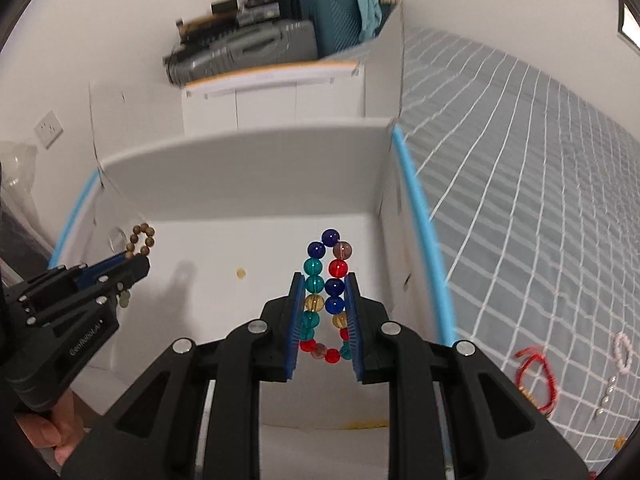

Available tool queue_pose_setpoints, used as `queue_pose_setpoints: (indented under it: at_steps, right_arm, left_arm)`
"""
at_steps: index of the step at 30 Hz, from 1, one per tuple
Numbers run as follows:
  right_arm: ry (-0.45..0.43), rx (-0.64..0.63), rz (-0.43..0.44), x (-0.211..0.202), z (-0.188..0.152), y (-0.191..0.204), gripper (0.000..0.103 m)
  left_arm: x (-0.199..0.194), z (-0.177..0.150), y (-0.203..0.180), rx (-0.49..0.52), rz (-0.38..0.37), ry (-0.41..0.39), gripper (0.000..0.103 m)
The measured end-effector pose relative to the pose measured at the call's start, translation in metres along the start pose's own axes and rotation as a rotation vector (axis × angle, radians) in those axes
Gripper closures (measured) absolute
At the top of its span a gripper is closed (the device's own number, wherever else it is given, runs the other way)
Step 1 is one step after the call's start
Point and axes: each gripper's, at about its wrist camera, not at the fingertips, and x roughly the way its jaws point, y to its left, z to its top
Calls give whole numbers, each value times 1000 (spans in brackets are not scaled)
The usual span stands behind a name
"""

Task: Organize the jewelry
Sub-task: 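Carry both held bracelets over to the white cardboard box, then open both tools to drop the bracelets into the box, then move both open tools back over the bracelets on the bed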

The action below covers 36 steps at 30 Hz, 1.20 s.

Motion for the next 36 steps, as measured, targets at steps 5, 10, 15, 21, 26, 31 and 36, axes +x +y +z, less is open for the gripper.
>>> queue_pose_setpoints:
  at_steps: [5,10,15,21,26,31,36]
  right_arm:
    - [70,2,-16,23,-8,5,84]
    - [86,-3,-23,29,-10,5,82]
    - [72,-19,-25,23,-10,7,68]
    - [-17,-55,-61,-5,-8,16,34]
    - [-92,-36,-73,-35,-5,6,19]
    - [-129,-39,-98,-56,-5,-3,12]
    - [-165,-21,-134,-75,-12,-20,7]
  left_arm:
    - [2,-2,2,-9,14,18,87]
    - [5,-3,-1,1,25,42,86]
    - [5,1,0,-1,31,41,81]
    - [-16,2,0,-11,35,-20,47]
    - [-38,5,-6,0,38,-79,30]
    - [-56,6,-15,7,19,-124,19]
    - [-68,4,-27,19,8,-167,9]
